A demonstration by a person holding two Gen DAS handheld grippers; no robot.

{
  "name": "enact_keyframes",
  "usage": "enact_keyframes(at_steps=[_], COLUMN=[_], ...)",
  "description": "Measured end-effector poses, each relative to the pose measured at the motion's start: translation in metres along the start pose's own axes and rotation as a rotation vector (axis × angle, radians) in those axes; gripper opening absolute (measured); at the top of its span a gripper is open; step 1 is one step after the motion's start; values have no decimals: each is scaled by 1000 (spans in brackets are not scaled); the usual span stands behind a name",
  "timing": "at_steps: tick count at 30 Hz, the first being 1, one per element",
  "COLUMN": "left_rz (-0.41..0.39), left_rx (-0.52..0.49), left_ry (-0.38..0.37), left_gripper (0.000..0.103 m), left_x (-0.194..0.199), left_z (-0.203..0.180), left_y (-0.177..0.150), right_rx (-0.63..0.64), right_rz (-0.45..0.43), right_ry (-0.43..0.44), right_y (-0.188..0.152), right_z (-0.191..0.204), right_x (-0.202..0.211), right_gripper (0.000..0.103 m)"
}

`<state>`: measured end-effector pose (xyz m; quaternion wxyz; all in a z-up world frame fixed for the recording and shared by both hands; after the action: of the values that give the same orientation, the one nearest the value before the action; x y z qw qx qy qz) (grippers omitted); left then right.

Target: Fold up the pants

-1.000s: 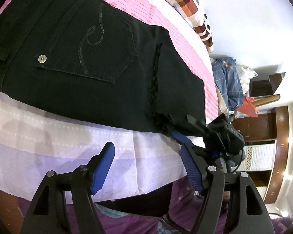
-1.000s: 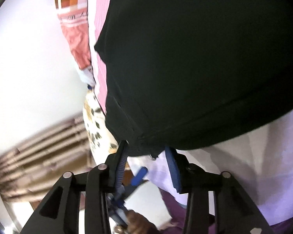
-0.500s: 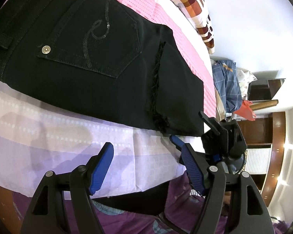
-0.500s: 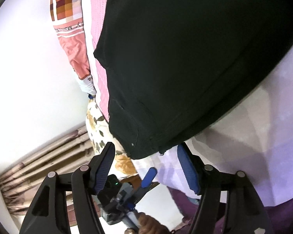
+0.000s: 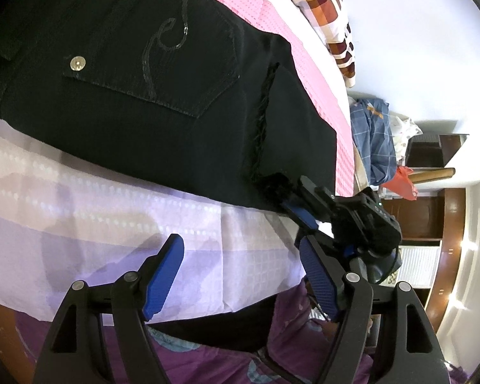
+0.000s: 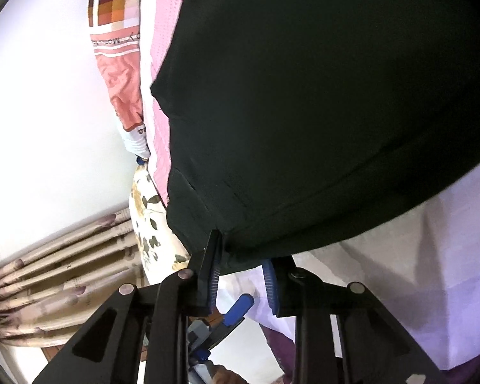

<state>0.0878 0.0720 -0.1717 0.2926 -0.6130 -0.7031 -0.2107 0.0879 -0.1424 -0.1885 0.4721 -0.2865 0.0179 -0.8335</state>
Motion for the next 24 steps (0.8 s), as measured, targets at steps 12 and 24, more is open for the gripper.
enact_keyframes(at_steps=[12, 24], left_rz=[11, 16], left_rx=[1, 0], left_ry=[3, -6], left_gripper=[75, 77], left_x=[-1, 1], left_z=[-1, -1], left_y=[-2, -4], right_rx=[-38, 436], right_rz=[-27, -177], right_ry=[20, 52], right_y=[13, 9], right_z=[3, 96], right_x=[-9, 27], right_gripper=[10, 9])
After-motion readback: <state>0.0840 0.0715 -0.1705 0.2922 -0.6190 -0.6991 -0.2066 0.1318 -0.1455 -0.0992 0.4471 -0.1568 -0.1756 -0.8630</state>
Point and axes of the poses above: each gripper's, at about its wrist camera, not at the fingertips, and x roughly against the way its jaws point, z to its left, y to its top, the point moved 7 cm from there along -x, roughly the way its jaws point, and after that the axes turned 3 degrees about x, right-handed, at the moved point
